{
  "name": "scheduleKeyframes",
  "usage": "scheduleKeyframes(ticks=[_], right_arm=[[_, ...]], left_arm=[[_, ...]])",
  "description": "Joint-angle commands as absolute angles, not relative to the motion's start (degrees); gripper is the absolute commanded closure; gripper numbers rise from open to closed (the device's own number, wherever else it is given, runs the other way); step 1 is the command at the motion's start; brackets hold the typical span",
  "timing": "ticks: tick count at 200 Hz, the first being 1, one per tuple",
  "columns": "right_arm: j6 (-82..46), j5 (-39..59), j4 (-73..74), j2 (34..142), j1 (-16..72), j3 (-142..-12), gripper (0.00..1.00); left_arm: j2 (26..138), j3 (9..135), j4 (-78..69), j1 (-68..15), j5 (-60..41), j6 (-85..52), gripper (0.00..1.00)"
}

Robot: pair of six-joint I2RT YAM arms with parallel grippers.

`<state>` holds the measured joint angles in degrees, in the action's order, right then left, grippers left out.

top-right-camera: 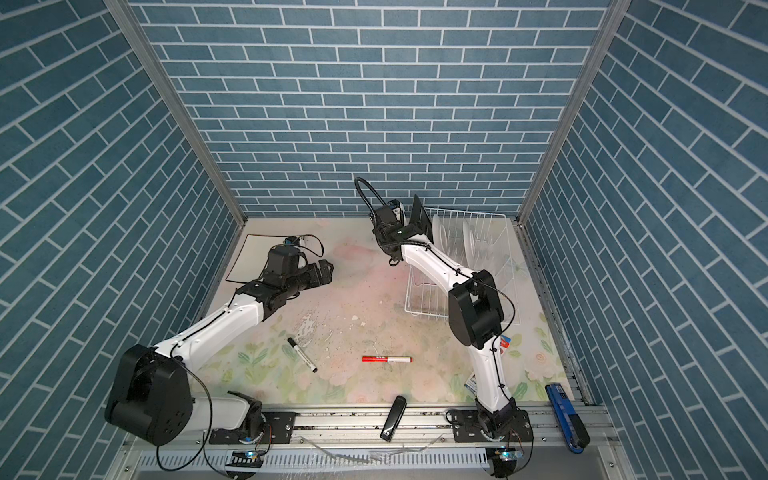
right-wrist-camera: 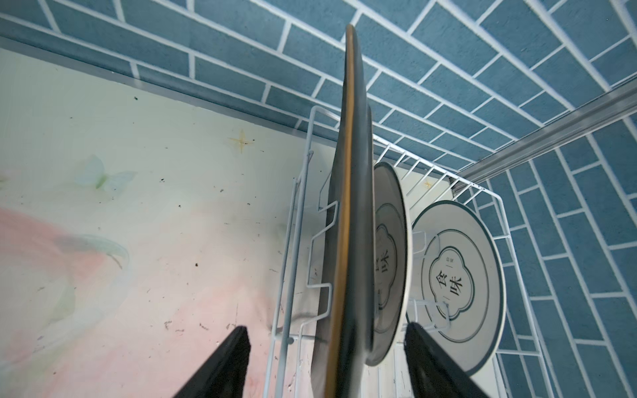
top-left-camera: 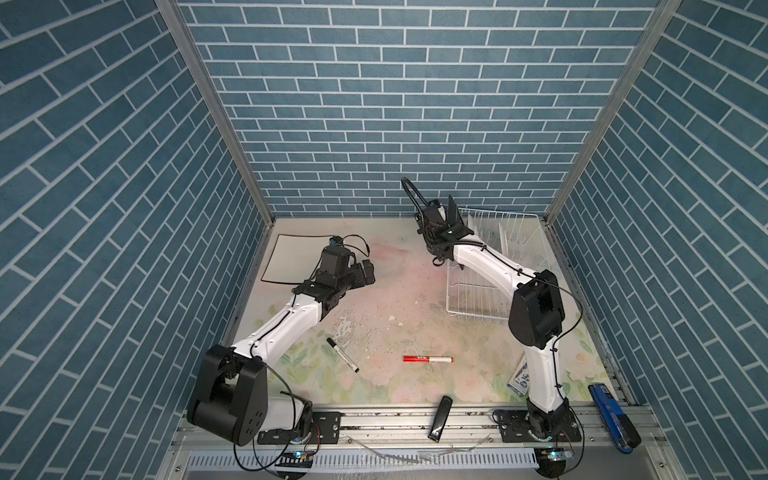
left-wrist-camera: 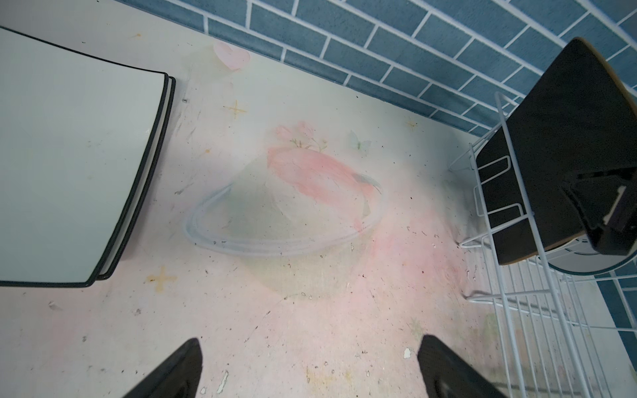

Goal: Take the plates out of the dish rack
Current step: 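Close the right gripper on the dark round plate in the rack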

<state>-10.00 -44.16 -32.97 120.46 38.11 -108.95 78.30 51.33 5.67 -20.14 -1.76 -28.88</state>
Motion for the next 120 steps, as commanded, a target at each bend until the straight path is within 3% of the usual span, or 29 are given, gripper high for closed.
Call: scheduleKeyframes(ticks=[1,120], right_arm=[[-8.2,-46.7,-30.4,121.6,37.6,-111.5,0.28],[-7.8,-48.5,-30.2,124.3,36.6,-112.9,0.47]], left_arm=[[79.6,52.8,5.1,-20.3,-2.1,-29.1,0.0],[81.7,54.6,5.7,-20.3,-4.2,-29.6,0.0]])
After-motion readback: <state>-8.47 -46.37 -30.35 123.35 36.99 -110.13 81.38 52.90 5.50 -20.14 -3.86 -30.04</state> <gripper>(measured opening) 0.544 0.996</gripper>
